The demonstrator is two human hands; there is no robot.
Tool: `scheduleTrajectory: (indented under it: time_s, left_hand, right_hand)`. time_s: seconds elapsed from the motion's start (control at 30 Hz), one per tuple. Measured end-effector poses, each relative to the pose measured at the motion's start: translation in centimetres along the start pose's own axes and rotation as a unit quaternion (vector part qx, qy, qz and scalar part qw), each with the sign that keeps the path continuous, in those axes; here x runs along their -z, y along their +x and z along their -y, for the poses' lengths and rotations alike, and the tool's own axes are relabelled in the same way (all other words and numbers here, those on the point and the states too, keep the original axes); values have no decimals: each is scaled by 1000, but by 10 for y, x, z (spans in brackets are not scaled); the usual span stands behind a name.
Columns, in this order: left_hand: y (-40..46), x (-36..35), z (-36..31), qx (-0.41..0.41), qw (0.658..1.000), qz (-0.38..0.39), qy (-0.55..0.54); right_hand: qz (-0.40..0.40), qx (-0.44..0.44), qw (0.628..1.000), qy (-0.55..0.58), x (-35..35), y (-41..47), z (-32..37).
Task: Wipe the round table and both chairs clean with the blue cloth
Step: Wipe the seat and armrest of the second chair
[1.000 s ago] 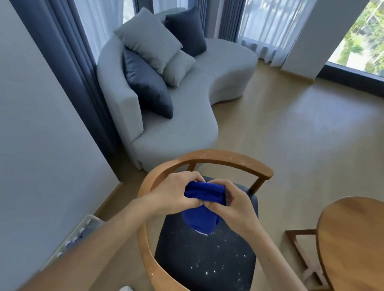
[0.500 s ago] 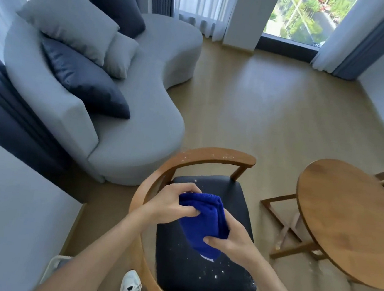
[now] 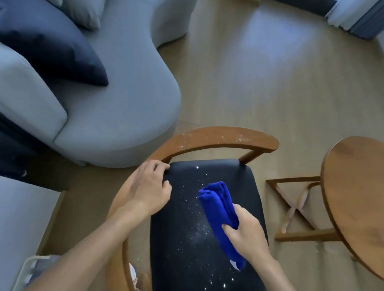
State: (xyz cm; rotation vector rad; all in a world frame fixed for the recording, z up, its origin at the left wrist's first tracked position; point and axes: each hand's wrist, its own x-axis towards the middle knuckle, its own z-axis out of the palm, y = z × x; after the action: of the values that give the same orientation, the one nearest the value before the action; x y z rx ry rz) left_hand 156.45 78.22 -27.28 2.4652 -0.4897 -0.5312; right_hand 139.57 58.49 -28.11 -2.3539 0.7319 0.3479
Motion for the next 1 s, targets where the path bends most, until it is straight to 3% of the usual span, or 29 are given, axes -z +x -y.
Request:
scheduleTrajectory:
  time_s: [0.1,0.23,0.47,0.6,0.7,0.9,1.0]
  left_hand:
    - [29,-15,13,-4,995,-31,95]
    - [59,-37,26,18,981,-15,191]
    - [59,-68,33,42,960,-11,276]
    - [58,-71,31,48,949,0,313]
    - [59,-71,32,47,937,16,345]
    - [58,-73,33,38,923,37,380]
    - [59,-74,33,38,920,36,389]
  right_hand:
    - [22,-14,998,-58,-7,46,-25]
    - [23,-6,992,-127,-12,108,-45]
    - [-94,78,967,-224,-33,182,-43]
    - [-23,94,951,-293,-68,206,-43]
    - [-16,121,925,-361,-92,214,-51]
    - [31,143,927,-346,-110,233,-67]
    - [11,129,933,-336,-123,228,-66]
